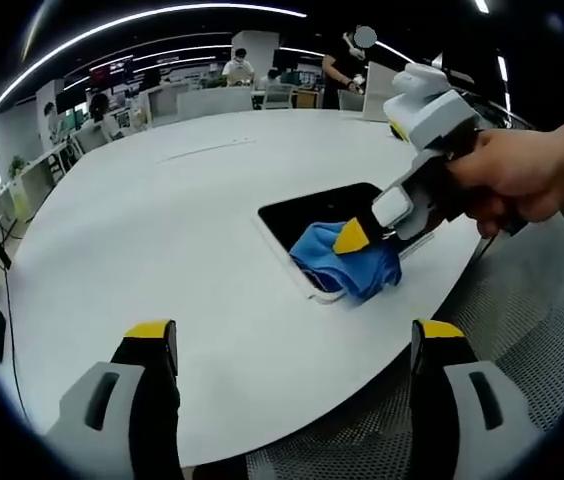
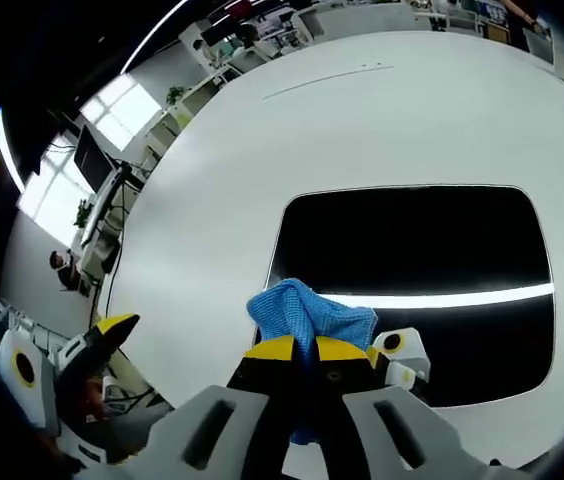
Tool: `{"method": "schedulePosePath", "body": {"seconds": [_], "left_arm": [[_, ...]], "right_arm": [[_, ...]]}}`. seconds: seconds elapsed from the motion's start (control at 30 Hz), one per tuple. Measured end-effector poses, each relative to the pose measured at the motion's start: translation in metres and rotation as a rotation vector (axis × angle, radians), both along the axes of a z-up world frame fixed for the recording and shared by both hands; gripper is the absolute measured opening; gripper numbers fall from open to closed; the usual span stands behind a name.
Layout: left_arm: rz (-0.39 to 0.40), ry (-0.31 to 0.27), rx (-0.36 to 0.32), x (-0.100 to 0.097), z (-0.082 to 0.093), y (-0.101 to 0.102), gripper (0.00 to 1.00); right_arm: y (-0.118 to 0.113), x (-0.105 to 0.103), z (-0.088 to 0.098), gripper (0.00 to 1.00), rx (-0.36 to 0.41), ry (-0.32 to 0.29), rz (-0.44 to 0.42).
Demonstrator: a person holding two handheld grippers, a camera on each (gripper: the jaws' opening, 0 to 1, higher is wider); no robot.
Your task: Wipe the mirror surface with the cleaning cloth until all visible marks leave the cleaned area.
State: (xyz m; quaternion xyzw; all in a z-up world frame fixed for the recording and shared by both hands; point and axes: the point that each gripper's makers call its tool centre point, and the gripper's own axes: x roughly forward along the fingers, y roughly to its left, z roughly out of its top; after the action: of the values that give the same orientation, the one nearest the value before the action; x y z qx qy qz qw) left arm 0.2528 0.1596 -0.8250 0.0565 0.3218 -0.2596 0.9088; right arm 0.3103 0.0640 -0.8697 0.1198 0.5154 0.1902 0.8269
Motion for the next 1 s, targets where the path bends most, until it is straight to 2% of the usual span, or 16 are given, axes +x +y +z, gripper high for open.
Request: {"method": "schedulePosePath", "body": {"seconds": [0.37,0.4,0.5,0.8,1.0], "left_arm": [[0.007,0.002,0.021,0.003,-0.004,0.005,0.96],[0.003,0.023,0.022,0.001,-0.006,0.004,0.96],[0.006,0.010,0.014,0.003,-0.004,0.004,0.96],[0.006,0.019,0.015,0.001,-0.005,0.006,0.96],[0.012,0.014,0.008,0.002,-0.004,0.006,0.96]], "right_arm": [[0.011,0.003,0.000,0.00,0.010,0.006,0.040],[0.011,0.003,0.000,0.00,0.001,0.008,0.053],[0.011,0.002,0.000,0.00,0.004,0.009,0.057],[0.011,0.003,0.000,0.00,0.007,0.017,0.069],[0.011,0.012,0.000,0.00,0.002,0.013,0.074]]}}
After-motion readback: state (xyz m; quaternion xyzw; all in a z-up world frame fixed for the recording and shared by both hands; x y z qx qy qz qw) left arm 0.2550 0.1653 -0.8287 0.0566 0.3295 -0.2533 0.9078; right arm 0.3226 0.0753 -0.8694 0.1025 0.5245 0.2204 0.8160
